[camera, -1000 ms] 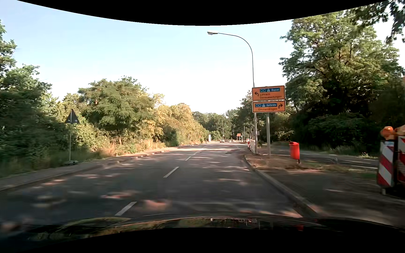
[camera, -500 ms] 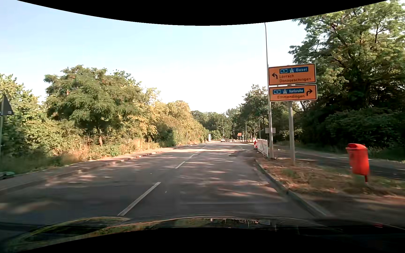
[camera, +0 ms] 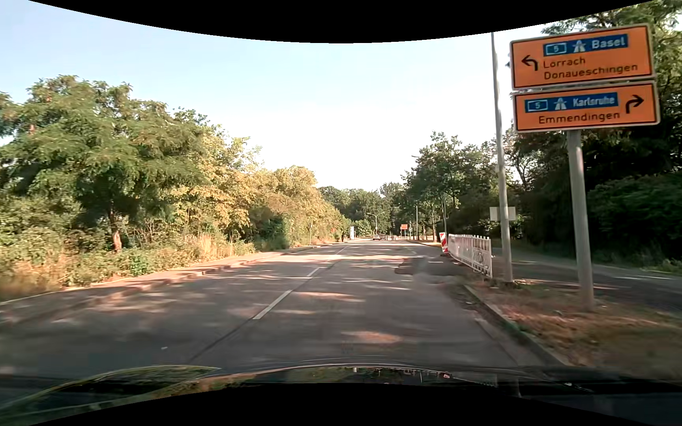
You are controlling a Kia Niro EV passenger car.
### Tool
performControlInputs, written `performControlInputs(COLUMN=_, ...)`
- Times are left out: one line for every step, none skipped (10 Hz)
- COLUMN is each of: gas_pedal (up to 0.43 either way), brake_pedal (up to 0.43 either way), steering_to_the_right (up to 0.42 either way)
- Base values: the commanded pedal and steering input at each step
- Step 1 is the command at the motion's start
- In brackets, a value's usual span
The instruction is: Follow the waypoints while adhering to traffic rules and regulations
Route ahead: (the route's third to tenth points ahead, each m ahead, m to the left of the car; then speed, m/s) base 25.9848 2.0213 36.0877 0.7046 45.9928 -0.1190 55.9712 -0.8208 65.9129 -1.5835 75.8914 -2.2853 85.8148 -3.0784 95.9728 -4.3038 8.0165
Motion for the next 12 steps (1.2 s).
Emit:
performControlInputs(gas_pedal=0.067, brake_pedal=0.000, steering_to_the_right=0.004)
performControlInputs(gas_pedal=0.067, brake_pedal=0.000, steering_to_the_right=0.004)
performControlInputs(gas_pedal=0.067, brake_pedal=0.000, steering_to_the_right=0.004)
performControlInputs(gas_pedal=0.067, brake_pedal=0.000, steering_to_the_right=0.003)
performControlInputs(gas_pedal=0.067, brake_pedal=0.000, steering_to_the_right=0.002)
performControlInputs(gas_pedal=0.067, brake_pedal=0.000, steering_to_the_right=0.003)
performControlInputs(gas_pedal=0.067, brake_pedal=0.000, steering_to_the_right=0.004)
performControlInputs(gas_pedal=0.067, brake_pedal=0.000, steering_to_the_right=0.004)
performControlInputs(gas_pedal=0.067, brake_pedal=0.000, steering_to_the_right=0.004)
performControlInputs(gas_pedal=0.067, brake_pedal=0.000, steering_to_the_right=0.004)
performControlInputs(gas_pedal=0.067, brake_pedal=0.000, steering_to_the_right=0.004)
performControlInputs(gas_pedal=0.067, brake_pedal=0.000, steering_to_the_right=0.004)
